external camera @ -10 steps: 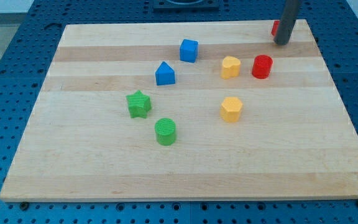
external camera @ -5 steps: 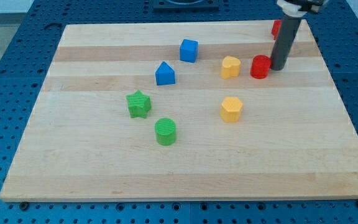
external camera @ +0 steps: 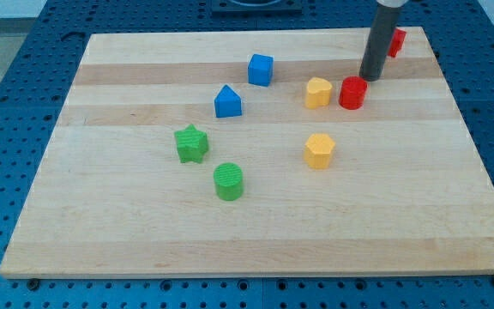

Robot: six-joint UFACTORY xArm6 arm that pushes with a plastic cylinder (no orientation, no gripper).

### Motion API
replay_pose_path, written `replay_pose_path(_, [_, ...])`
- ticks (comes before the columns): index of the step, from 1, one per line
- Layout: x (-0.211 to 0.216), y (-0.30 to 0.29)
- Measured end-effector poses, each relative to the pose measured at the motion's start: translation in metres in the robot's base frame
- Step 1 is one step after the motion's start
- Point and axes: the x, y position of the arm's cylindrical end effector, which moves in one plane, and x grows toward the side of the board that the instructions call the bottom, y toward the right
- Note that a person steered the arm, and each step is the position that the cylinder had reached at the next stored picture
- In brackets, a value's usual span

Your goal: Move red circle closer to yellow hexagon

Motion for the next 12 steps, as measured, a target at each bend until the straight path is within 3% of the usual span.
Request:
replay_pose_path(3, [0.016, -0.022])
replay_pose_path(4, [0.043, -0.022])
replay_pose_path(5, [0.019, -0.022])
replay_pose_path(6, [-0.038, -0.024])
replay_pose_path(7, [-0.031, -0.031])
replay_pose_path(10, [0.08, -0.032])
replay_pose_path(12, [0.088, -0.03])
